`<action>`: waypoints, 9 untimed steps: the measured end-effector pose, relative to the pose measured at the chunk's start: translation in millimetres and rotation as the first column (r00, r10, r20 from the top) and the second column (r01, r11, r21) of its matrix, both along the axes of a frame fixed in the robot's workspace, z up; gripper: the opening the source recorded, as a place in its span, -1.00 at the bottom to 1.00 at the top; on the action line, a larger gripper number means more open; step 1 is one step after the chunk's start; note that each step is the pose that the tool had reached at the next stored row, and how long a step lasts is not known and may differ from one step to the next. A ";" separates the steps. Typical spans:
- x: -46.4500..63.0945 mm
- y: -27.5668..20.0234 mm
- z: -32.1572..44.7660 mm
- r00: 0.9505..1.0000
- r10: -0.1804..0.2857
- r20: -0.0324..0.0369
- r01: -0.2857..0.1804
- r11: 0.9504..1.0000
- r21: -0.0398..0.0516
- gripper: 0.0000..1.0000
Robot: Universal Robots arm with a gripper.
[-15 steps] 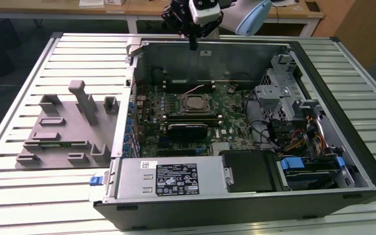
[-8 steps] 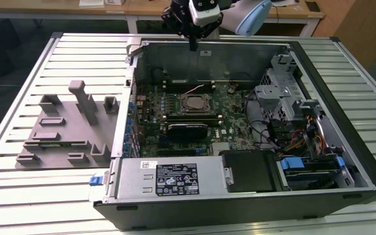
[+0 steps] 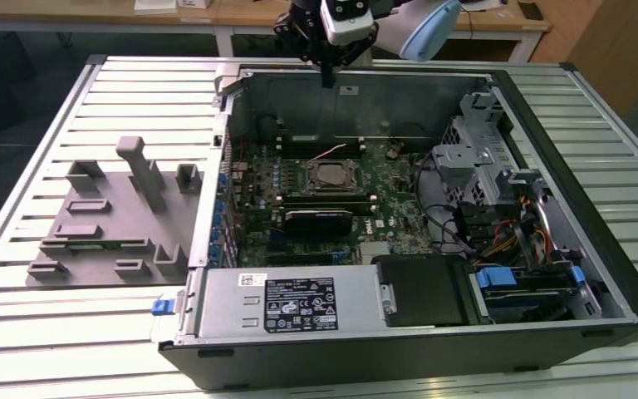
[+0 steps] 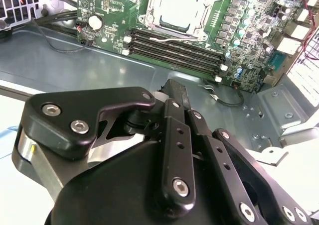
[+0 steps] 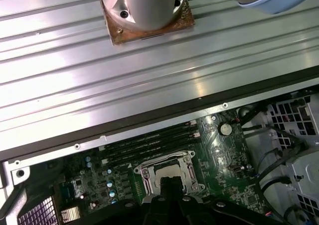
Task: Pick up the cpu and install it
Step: 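Install the first cpu locking lever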
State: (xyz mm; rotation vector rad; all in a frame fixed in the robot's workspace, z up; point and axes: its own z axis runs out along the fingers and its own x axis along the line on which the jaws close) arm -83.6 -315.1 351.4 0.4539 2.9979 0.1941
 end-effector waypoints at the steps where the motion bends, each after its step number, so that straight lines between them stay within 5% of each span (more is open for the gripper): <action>1: 0.0 0.0 -0.6 1.000 0.000 0.000 0.000 1.000 0.000 -0.79; 9: 0.0 0.0 -2.4 1.000 0.000 0.000 0.000 1.000 0.000 -0.79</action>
